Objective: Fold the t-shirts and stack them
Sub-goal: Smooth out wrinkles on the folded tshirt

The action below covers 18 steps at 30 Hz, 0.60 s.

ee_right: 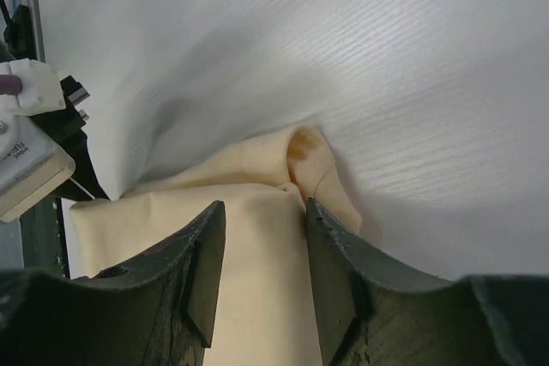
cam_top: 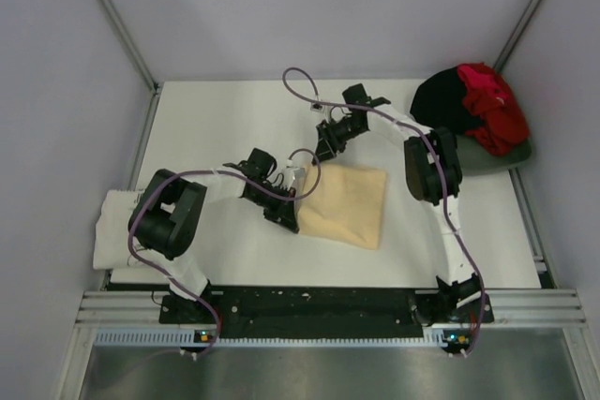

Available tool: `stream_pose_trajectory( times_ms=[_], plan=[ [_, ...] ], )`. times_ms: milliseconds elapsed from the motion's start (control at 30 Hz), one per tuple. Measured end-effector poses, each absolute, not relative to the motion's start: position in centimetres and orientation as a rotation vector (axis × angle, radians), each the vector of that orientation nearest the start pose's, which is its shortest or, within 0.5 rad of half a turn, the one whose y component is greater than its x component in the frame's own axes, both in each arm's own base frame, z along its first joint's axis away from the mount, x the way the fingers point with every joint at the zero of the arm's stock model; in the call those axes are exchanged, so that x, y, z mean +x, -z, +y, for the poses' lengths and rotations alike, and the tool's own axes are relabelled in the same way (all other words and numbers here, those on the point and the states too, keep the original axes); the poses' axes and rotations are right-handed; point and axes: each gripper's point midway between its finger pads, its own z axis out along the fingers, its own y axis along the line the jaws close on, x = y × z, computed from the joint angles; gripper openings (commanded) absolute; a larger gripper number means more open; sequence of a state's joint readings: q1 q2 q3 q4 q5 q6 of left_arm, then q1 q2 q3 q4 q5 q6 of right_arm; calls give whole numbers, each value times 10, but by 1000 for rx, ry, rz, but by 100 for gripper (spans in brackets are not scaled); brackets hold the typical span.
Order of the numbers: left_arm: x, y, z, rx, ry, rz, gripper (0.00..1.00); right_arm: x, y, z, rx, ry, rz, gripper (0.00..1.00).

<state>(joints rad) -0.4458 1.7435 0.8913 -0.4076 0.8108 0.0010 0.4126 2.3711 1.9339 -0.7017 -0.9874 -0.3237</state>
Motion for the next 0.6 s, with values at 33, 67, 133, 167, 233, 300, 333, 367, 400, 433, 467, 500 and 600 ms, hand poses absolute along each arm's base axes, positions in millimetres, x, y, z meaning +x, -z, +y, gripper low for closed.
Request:
stream_pose_trajectory(
  times_ms=[33, 67, 133, 167, 233, 300, 333, 367, 400, 433, 467, 500, 600],
  plan=[
    [208, -30, -241, 792, 1254, 2651, 0, 399, -65, 326, -1152, -1336, 2183, 42],
    [208, -31, -241, 792, 1258, 2651, 0, 399, -62, 326, -1154, -1333, 2188, 42],
    [207, -31, -241, 793, 1263, 2649, 0, 399, -59, 325, -1153, -1331, 2202, 36],
    [207, -31, -241, 793, 1265, 2650, 0, 399, -56, 325, -1156, -1323, 2211, 29],
    [207, -32, -241, 793, 1268, 2649, 0, 400, -48, 325, -1165, -1301, 2226, 15],
    [207, -32, -241, 793, 1270, 2650, 0, 399, -42, 327, -1176, -1289, 2240, 0],
    [206, -32, -241, 793, 1273, 2650, 0, 397, -40, 328, -1176, -1291, 2250, 0],
    [206, -32, -241, 792, 1276, 2652, 0, 395, -39, 330, -1171, -1297, 2263, 0],
    [205, -32, -241, 791, 1279, 2654, 0, 396, -39, 331, -1170, -1298, 2266, 0],
    [205, -32, -241, 791, 1279, 2656, 0, 397, -41, 333, -1165, -1299, 2268, 0],
    [205, -32, -241, 790, 1277, 2658, 0, 398, -43, 335, -1158, -1301, 2269, 0],
    [205, -32, -241, 790, 1273, 2660, 0, 400, -46, 337, -1149, -1301, 2265, 0],
    [205, -31, -240, 789, 1269, 2661, 0, 410, -52, 343, -1121, -1289, 2237, 0]
  ],
)
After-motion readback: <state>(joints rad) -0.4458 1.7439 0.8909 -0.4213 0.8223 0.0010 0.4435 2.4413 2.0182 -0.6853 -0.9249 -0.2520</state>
